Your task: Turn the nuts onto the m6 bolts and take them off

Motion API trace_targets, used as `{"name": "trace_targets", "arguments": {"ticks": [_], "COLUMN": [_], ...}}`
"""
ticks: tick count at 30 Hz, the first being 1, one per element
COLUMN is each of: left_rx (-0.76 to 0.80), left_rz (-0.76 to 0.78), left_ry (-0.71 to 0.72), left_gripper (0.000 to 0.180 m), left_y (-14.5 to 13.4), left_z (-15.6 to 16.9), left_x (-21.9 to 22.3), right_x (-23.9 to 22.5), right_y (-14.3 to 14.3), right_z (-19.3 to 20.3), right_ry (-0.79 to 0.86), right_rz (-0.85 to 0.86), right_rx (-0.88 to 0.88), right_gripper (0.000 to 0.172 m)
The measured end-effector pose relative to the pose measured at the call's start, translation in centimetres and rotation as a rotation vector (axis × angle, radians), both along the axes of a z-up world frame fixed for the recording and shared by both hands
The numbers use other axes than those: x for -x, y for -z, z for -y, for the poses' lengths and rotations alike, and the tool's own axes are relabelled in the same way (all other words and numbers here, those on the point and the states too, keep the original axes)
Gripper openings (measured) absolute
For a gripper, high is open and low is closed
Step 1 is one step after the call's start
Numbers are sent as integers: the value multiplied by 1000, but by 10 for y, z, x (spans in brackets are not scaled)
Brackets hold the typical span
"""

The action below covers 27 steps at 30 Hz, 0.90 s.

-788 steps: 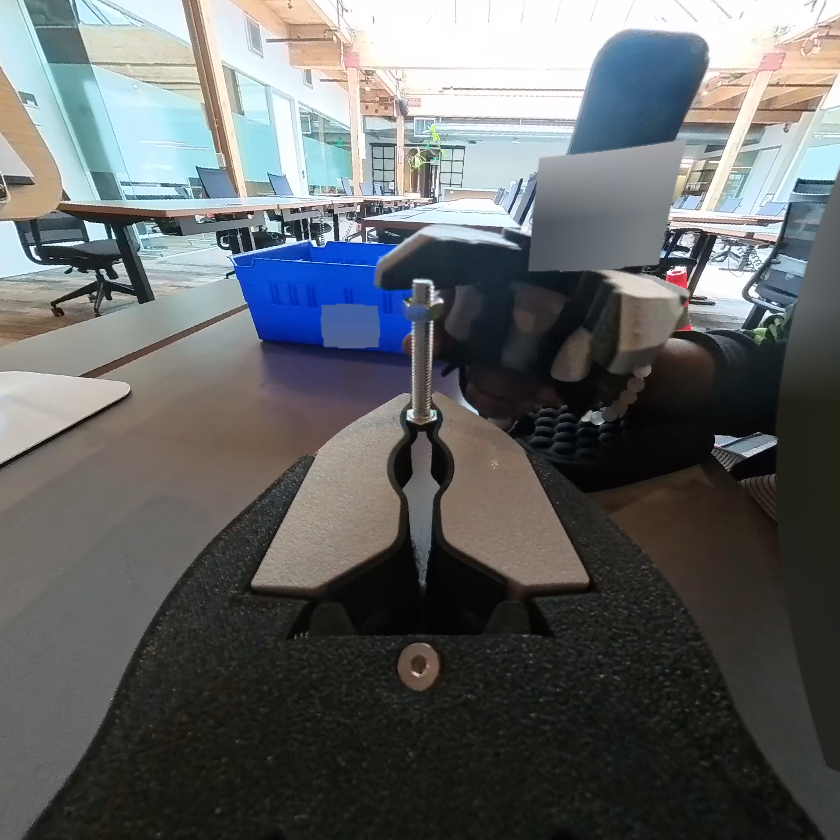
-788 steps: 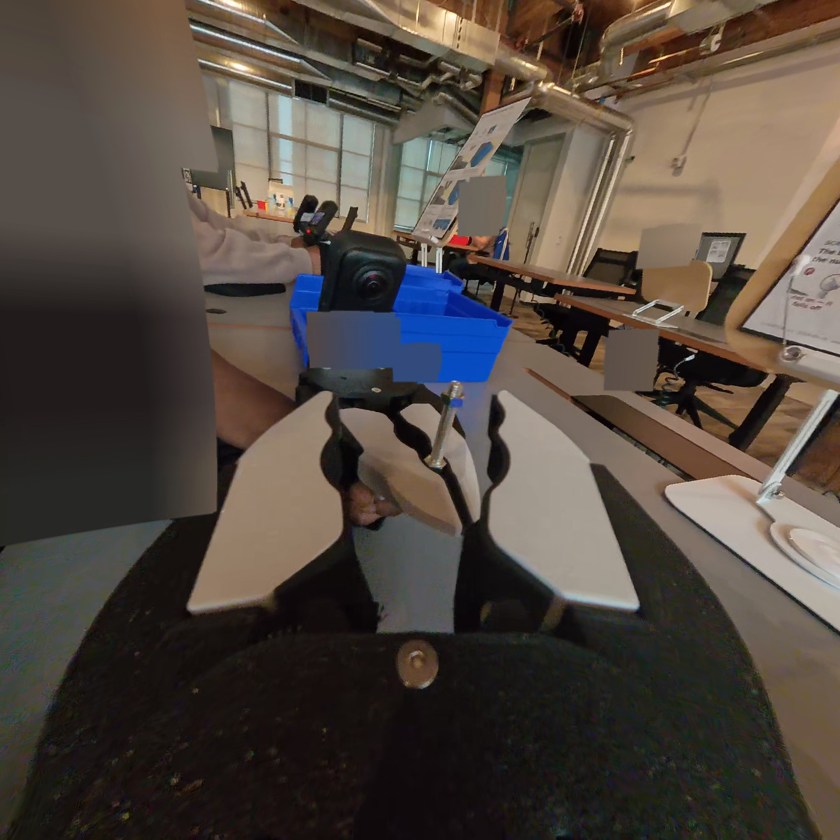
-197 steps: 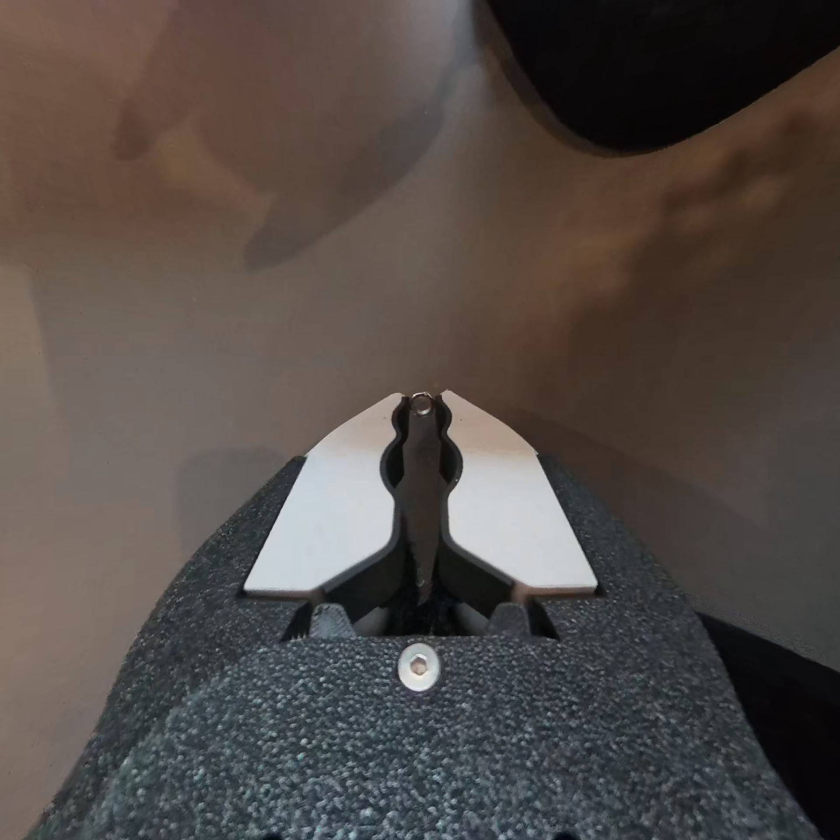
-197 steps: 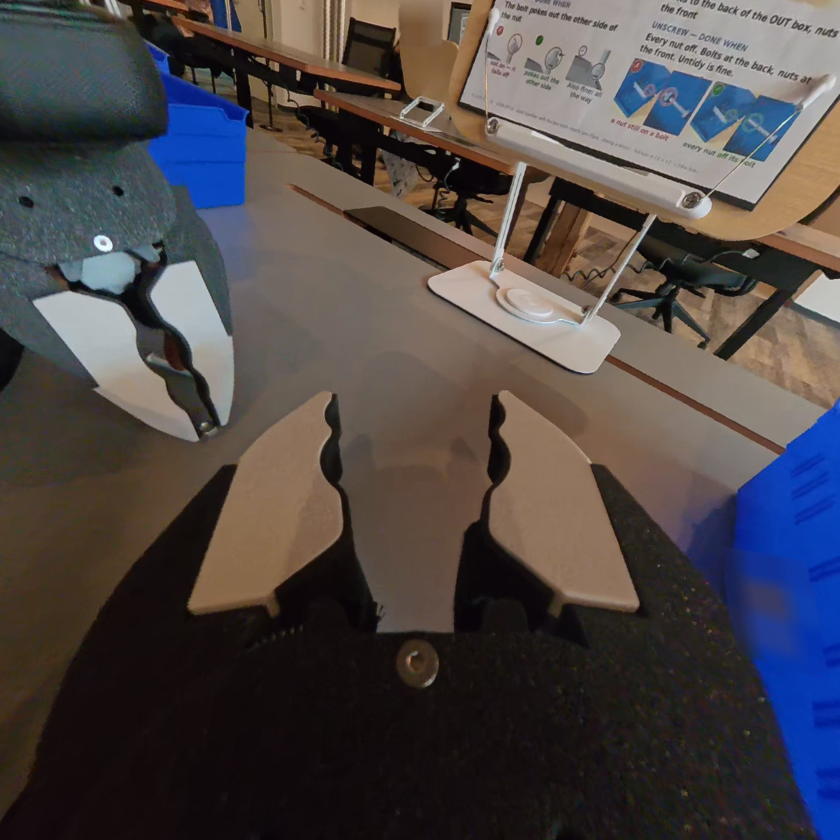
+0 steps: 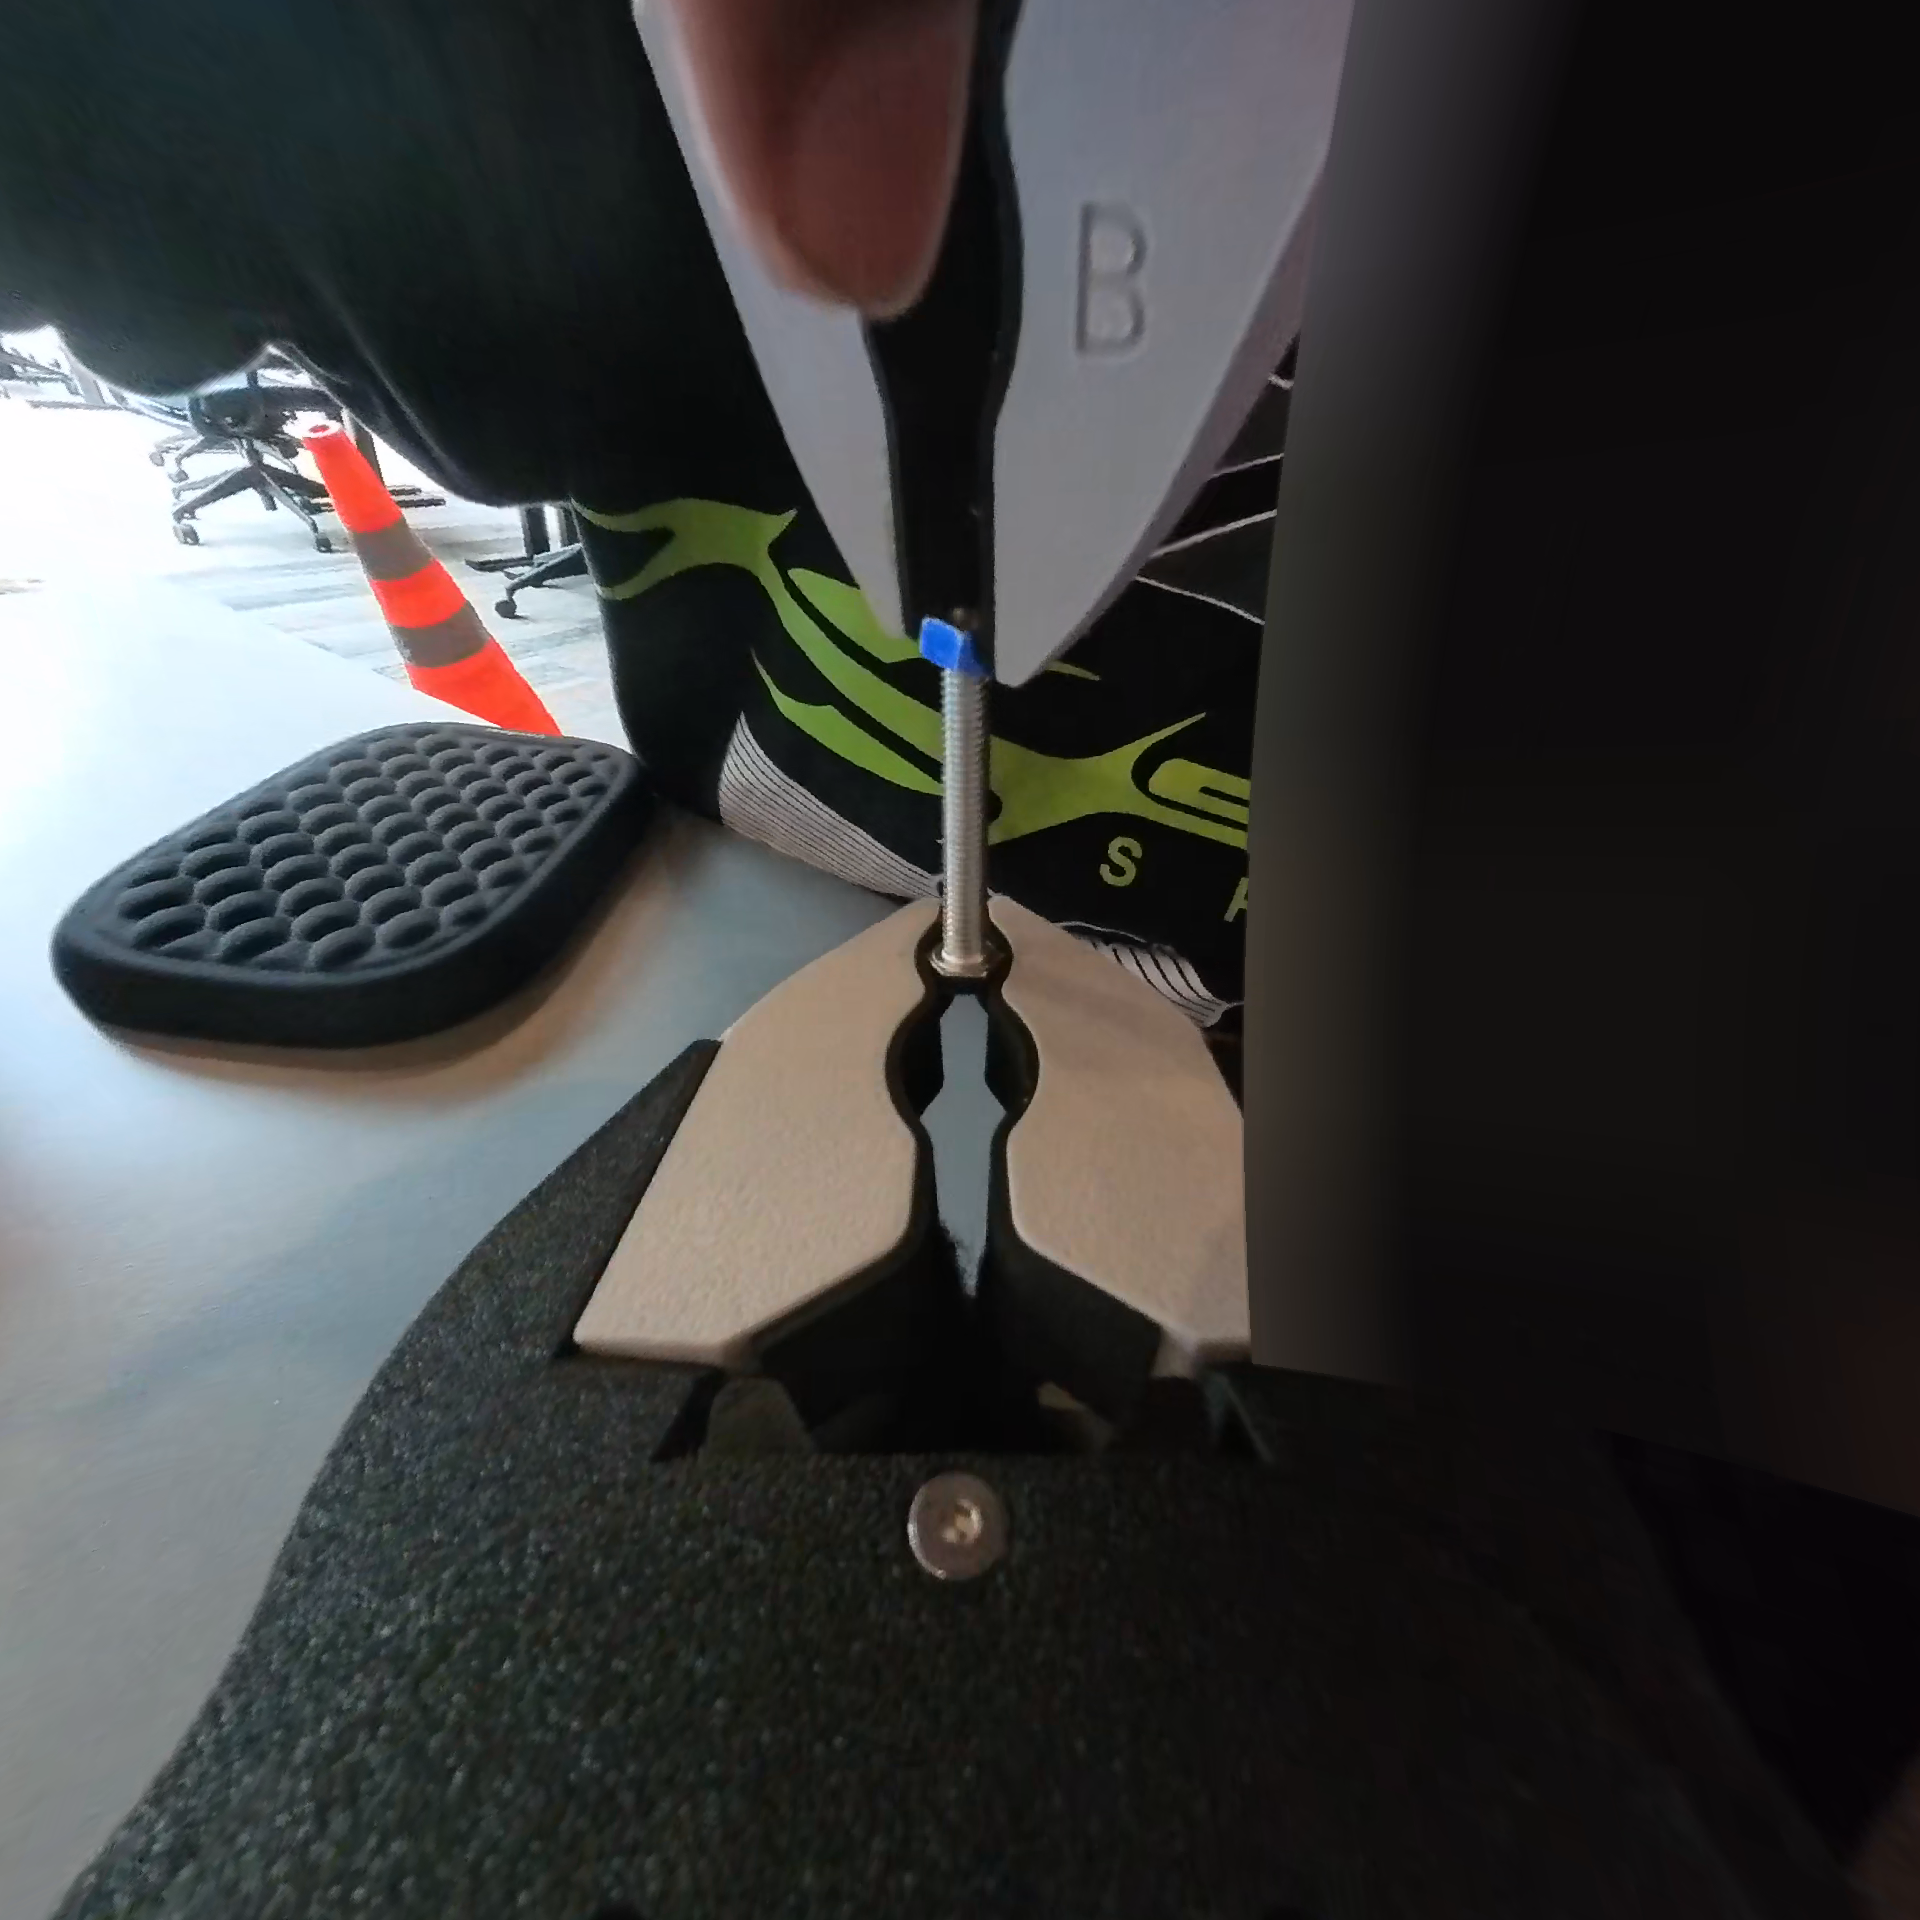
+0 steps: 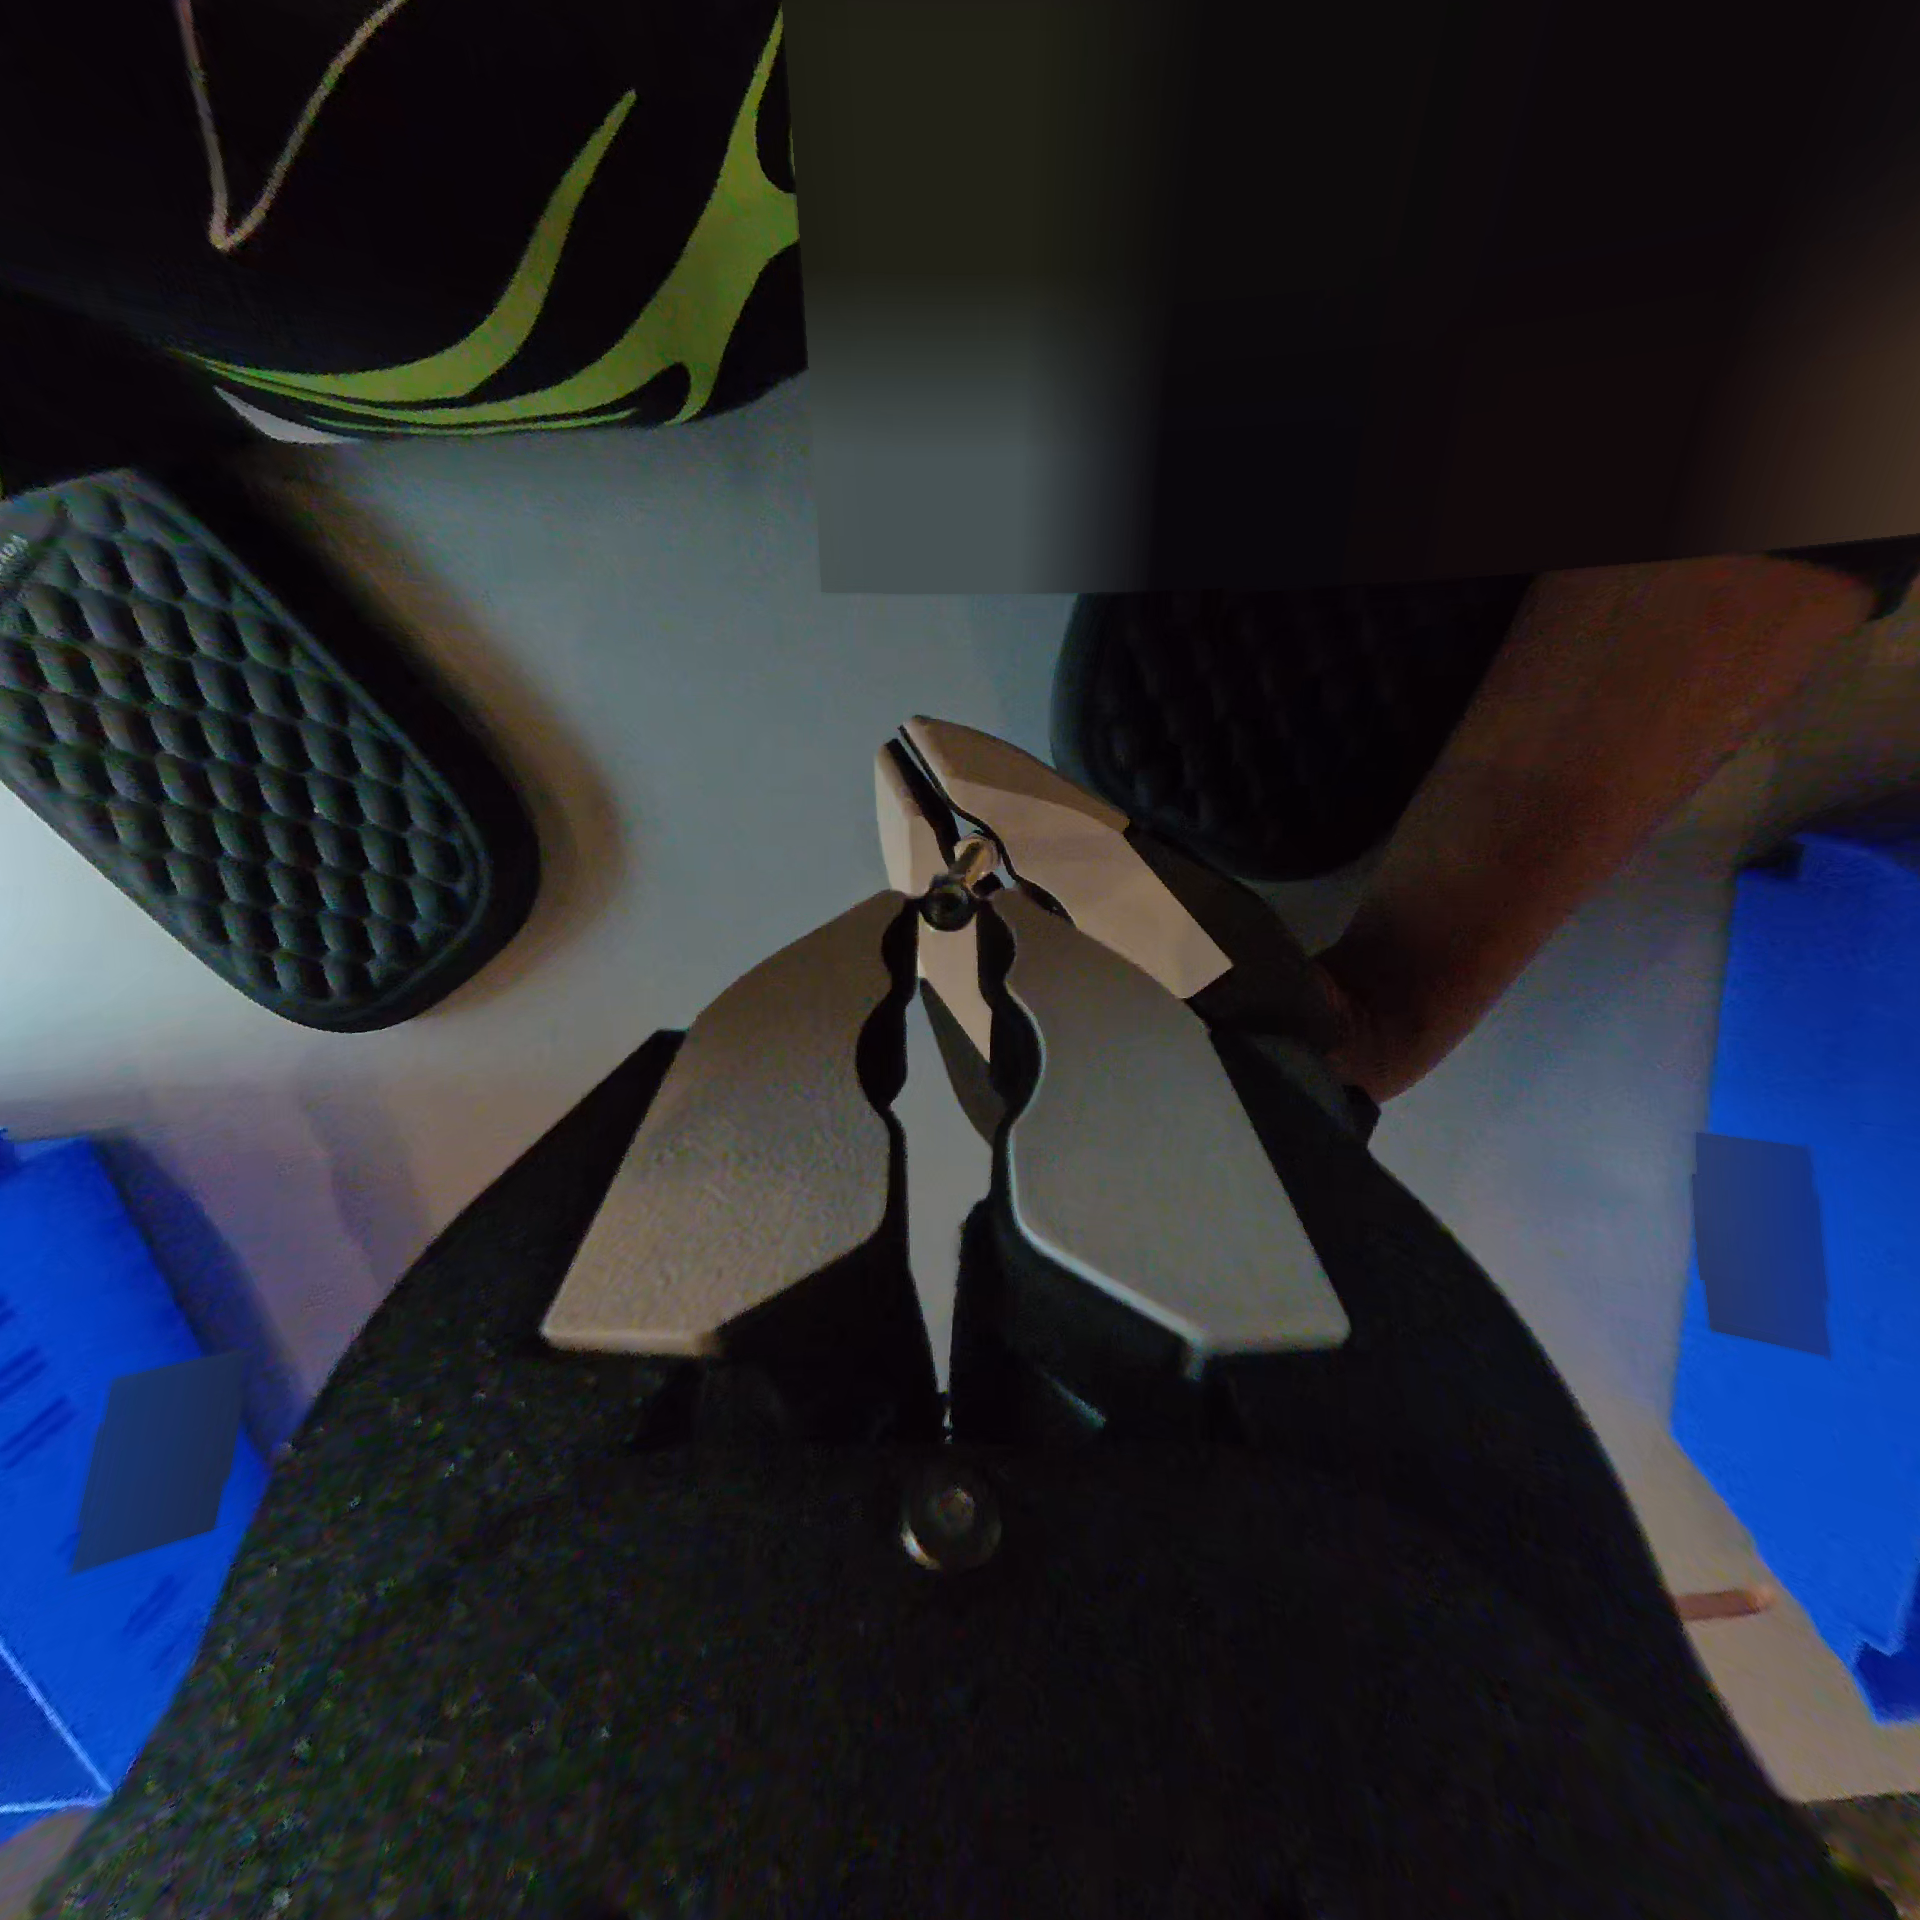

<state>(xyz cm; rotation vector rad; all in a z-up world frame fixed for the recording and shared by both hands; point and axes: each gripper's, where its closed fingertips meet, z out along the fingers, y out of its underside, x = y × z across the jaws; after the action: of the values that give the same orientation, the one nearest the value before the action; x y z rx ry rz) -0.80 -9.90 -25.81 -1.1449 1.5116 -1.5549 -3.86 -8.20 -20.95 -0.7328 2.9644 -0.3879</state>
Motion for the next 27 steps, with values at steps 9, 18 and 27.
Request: {"name": "trace_targets", "arguments": {"ticks": [9,18,27], "left_rx": [-33,-119,-82], "left_rz": [110,-10,-99], "left_ry": [-327,-911,-1210], "left_gripper": [3,3,3], "left_y": [-12,-1,8], "left_z": [-36,-100,-127], "left_x": [3,15,31], "right_x": [20,20,28], "right_y": [-8,0,6], "right_z": [-27,-65,-85], "right_ry": [340,810,1188], "right_rz": [-100,-62,-151], "right_rx": [-69,-122,-79], "right_gripper": [10,10,10]}}
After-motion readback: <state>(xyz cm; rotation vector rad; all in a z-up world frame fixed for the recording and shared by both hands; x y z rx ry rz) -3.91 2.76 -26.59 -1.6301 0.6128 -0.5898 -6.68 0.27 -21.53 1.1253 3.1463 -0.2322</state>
